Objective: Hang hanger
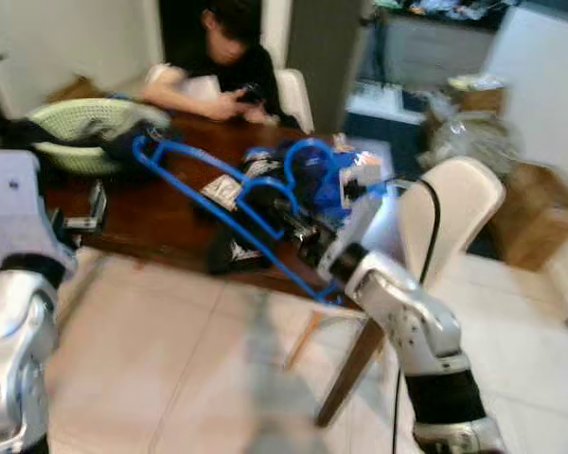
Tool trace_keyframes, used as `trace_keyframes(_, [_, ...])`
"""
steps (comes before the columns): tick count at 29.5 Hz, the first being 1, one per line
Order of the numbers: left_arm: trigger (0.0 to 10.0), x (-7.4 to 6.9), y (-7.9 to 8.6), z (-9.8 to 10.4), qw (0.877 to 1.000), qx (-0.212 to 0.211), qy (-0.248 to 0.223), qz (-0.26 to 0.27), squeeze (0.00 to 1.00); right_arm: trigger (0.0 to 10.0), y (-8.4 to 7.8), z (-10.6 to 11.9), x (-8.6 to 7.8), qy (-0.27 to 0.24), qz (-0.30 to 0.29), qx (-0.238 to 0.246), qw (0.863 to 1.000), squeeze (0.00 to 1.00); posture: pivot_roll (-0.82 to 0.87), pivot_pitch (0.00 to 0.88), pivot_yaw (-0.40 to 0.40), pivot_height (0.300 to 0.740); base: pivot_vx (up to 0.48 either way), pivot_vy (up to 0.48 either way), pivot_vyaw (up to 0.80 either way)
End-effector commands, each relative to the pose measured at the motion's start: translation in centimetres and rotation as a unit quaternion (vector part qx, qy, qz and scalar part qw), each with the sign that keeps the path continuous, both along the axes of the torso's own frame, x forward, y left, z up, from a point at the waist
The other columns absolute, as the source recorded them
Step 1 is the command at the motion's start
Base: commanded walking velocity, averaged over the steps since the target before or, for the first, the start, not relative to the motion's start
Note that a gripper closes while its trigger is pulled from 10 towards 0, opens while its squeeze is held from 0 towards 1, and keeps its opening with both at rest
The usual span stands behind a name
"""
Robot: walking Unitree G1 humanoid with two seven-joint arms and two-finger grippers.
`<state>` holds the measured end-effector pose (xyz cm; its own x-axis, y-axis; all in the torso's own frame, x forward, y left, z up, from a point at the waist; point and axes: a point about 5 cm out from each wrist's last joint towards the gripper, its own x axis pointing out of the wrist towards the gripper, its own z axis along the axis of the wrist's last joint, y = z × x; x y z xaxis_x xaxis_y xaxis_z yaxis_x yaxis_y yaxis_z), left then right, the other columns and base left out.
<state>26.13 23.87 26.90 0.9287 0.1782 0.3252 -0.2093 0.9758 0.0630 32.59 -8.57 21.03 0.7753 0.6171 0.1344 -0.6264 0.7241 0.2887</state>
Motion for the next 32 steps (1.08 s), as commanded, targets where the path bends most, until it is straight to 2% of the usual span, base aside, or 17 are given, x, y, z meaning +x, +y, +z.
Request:
trace_keyframes(1, [10.0, 0.7, -0.6, 0.2, 1.000, 0.005, -0.001, -0.028, 0.00, 10.0, -0.8, -0.6, 0.4, 0.010, -0.029, -0.006, 1.000, 0.00, 0.16, 0.016, -0.108, 0.740, 0.480, 0.000, 0.00])
trace_keyframes(3, [10.0, 1.3, -1.1, 0.5, 0.999, 0.006, -0.005, -0.045, 0.00, 10.0, -1.2, -1.2, 0.6, 0.025, -0.044, -0.013, 0.999, 0.00, 0.16, 0.012, -0.107, 0.740, 0.480, 0.000, 0.00])
trace_keyframes(4, [10.0, 1.9, -1.8, 0.5, 0.997, 0.008, -0.006, -0.070, 0.00, 10.0, -1.9, -1.9, 0.9, 0.040, -0.070, -0.022, 0.996, 0.00, 0.15, 0.000, -0.098, 0.740, 0.480, 0.000, -0.80])
trace_keyframes(6, [10.0, 2.8, -3.3, -0.3, 0.993, 0.008, 0.005, -0.117, 0.00, 10.0, -3.6, -3.1, 1.0, 0.058, -0.117, -0.055, 0.990, 0.00, 0.14, 0.000, -0.093, 0.740, 0.480, 0.000, -0.80])
trace_keyframes(7, [10.0, 2.8, -3.3, -0.3, 0.993, 0.008, 0.005, -0.117, 0.00, 10.0, -3.6, -3.1, 1.0, 0.058, -0.117, -0.055, 0.990, 0.00, 0.14, 0.000, -0.093, 0.740, 0.480, 0.000, -0.80])
trace_keyframes(9, [10.0, 3.4, -3.9, -1.3, 0.989, -0.004, 0.016, -0.147, 0.00, 10.0, -4.7, -4.0, 0.4, 0.065, -0.137, -0.076, 0.986, 0.00, 0.12, 0.000, -0.077, 0.740, 0.480, 0.000, -0.80])
trace_keyframes(11, [10.0, 3.5, -4.0, -1.6, 0.988, -0.008, 0.020, -0.153, 0.00, 10.0, -4.9, -4.1, 0.2, 0.064, -0.139, -0.079, 0.985, 0.00, 0.12, 0.000, -0.077, 0.740, 0.480, 0.000, -0.80])
trace_keyframes(14, [10.0, 3.7, -4.4, -2.6, 0.984, -0.019, 0.033, -0.175, 0.00, 10.0, -5.5, -4.4, -0.8, 0.058, -0.148, -0.084, 0.984, 0.00, 0.09, 0.001, -0.058, 0.740, 0.480, 0.000, 0.00])
trace_keyframes(16, [10.0, 3.7, -4.4, -2.6, 0.984, -0.019, 0.033, -0.175, 0.00, 10.0, -5.5, -4.4, -0.8, 0.058, -0.148, -0.084, 0.984, 0.00, 0.09, 0.001, -0.058, 0.740, 0.480, 0.000, 0.00])
trace_keyframes(19, [10.0, 3.6, -4.9, -3.1, 0.981, -0.020, 0.038, -0.190, 0.00, 10.0, -6.1, -4.3, -1.2, 0.053, -0.178, -0.077, 0.980, 0.00, 0.08, 0.003, -0.054, 0.740, 0.480, 0.000, 0.00])
trace_keyframes(22, [10.0, 3.4, -4.8, -3.1, 0.983, -0.023, 0.032, -0.181, 0.00, 10.0, -5.9, -3.8, -1.1, 0.034, -0.181, -0.071, 0.980, 0.00, 0.08, 0.004, -0.052, 0.740, 0.480, 0.000, 0.00])
trace_keyframes(23, [10.0, 3.4, -4.1, -3.0, 0.987, -0.034, 0.028, -0.155, 0.00, 10.0, -5.6, -3.6, -1.0, 0.027, -0.171, -0.072, 0.982, 0.00, 0.09, 0.005, -0.053, 0.740, 0.304, 0.000, 0.00])
trace_keyframes(24, [10.0, 3.4, -4.1, -3.0, 0.987, -0.034, 0.028, -0.155, 0.00, 10.0, -5.6, -3.6, -1.0, 0.027, -0.171, -0.072, 0.982, 0.00, 0.09, 0.005, -0.053, 0.740, 0.304, 0.000, 0.00])
trace_keyframes(25, [10.0, 3.4, -3.5, -2.9, 0.990, -0.050, 0.023, -0.128, 0.00, 10.0, -5.3, -3.5, -1.0, 0.022, -0.164, -0.074, 0.984, 0.00, 0.09, 0.005, -0.053, 0.740, 0.000, 0.000, 0.00])
trace_keyframes(27, [10.0, 3.1, -2.1, -3.4, 0.995, -0.067, 0.041, -0.069, 0.00, 10.0, -5.1, -3.2, -0.7, 0.017, -0.158, -0.074, 0.984, 0.00, 0.10, 0.009, -0.061, 0.740, 0.000, 0.000, 0.00])
trace_keyframes(29, [10.0, 3.0, -1.8, -3.5, 0.995, -0.067, 0.045, -0.056, 0.00, 10.0, -5.1, -3.1, -0.6, 0.016, -0.158, -0.073, 0.985, 0.00, 0.10, 0.009, -0.061, 0.740, 0.000, 0.000, 0.00])
trace_keyframes(32, [10.0, 1.6, -0.8, -4.5, 0.995, -0.083, 0.049, -0.027, 0.00, 10.0, -5.3, -2.9, -0.2, 0.015, -0.160, -0.074, 0.984, 0.00, 0.12, 0.012, -0.072, 0.740, 0.000, 0.156, 0.00])
